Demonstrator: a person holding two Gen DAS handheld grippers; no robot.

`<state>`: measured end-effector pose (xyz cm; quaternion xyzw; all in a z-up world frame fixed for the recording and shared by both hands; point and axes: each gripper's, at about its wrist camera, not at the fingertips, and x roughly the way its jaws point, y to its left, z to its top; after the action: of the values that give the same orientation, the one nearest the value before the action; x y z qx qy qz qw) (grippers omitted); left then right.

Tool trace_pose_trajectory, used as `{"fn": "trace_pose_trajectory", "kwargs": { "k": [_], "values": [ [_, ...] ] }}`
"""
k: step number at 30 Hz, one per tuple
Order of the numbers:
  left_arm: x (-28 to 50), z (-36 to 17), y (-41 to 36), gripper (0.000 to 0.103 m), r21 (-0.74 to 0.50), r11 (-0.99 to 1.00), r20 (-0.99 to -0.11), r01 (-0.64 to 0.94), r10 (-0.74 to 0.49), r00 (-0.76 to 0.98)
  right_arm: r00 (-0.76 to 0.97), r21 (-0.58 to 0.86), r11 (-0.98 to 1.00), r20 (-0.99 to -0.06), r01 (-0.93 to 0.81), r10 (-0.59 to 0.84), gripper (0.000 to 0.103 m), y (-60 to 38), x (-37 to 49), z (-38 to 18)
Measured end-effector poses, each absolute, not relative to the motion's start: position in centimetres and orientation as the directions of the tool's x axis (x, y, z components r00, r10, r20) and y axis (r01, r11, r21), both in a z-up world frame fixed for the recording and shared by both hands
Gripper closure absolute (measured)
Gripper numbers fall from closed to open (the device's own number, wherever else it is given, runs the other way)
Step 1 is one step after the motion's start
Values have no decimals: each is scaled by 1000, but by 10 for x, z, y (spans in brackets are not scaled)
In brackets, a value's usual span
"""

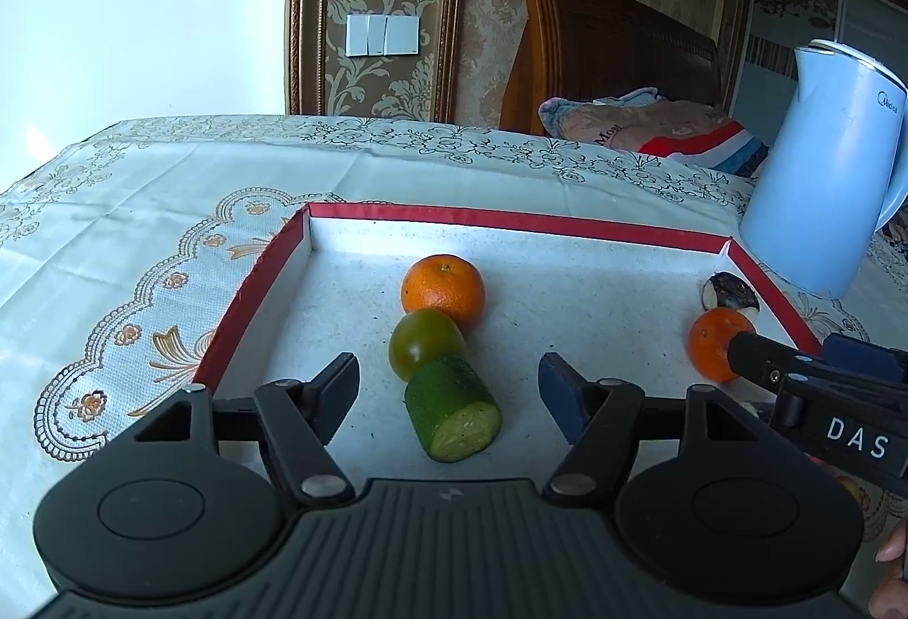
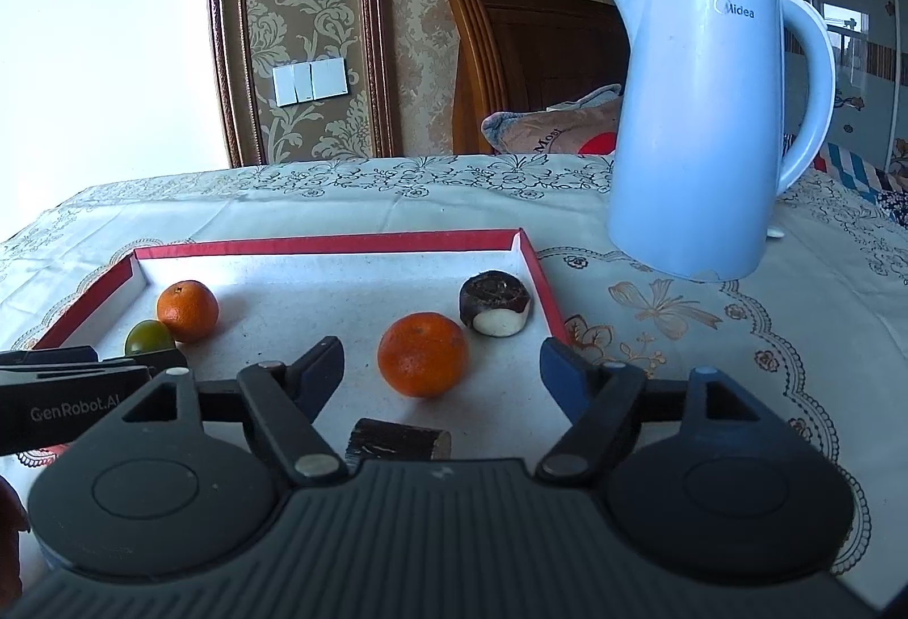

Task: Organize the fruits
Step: 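Open the left gripper releasing the cucumber while the right gripper releases the sugarcane piece, then withdraw both grippers from the tray toward the remaining fruits on the tablecloth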

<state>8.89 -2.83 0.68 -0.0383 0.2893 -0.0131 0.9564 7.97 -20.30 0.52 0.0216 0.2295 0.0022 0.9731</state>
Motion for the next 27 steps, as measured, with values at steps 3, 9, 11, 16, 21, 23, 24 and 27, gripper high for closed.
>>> {"fn": "trace_pose_trajectory", "kwargs": {
  "k": [3, 9, 11, 16, 21, 23, 24, 27],
  "values": [
    [86, 7, -28, 33, -75, 997, -544, 0, -41, 838, 897, 44, 999, -442, 11, 10, 23, -204, 77, 5],
    [81, 9, -30, 33, -58, 998, -526, 4, -34, 850, 903, 35, 999, -430, 22, -4, 14, -203, 72, 5],
    [79, 9, -29, 33, -61, 998, -525, 5, -36, 850, 906, 34, 999, -423, 25, -8, 12, -204, 70, 5],
    [77, 10, -26, 33, -70, 998, -521, 0, -37, 853, 910, 24, 999, -413, 33, -20, 7, -205, 66, 5],
    [74, 10, -23, 33, -79, 997, -519, 1, -42, 854, 911, 24, 999, -411, 40, -27, 3, -207, 63, 4],
    [72, 11, -22, 32, -82, 997, -515, 1, -43, 856, 913, 26, 999, -407, 46, -31, 2, -208, 61, 4],
    [71, 11, -22, 28, -82, 997, -513, 1, -43, 858, 913, 27, 999, -406, 47, -32, 1, -208, 60, 4],
    [66, 12, -21, 27, -74, 997, -498, -2, -35, 866, 913, 26, 998, -406, 51, -36, 0, -210, 57, 3]
  ]
}}
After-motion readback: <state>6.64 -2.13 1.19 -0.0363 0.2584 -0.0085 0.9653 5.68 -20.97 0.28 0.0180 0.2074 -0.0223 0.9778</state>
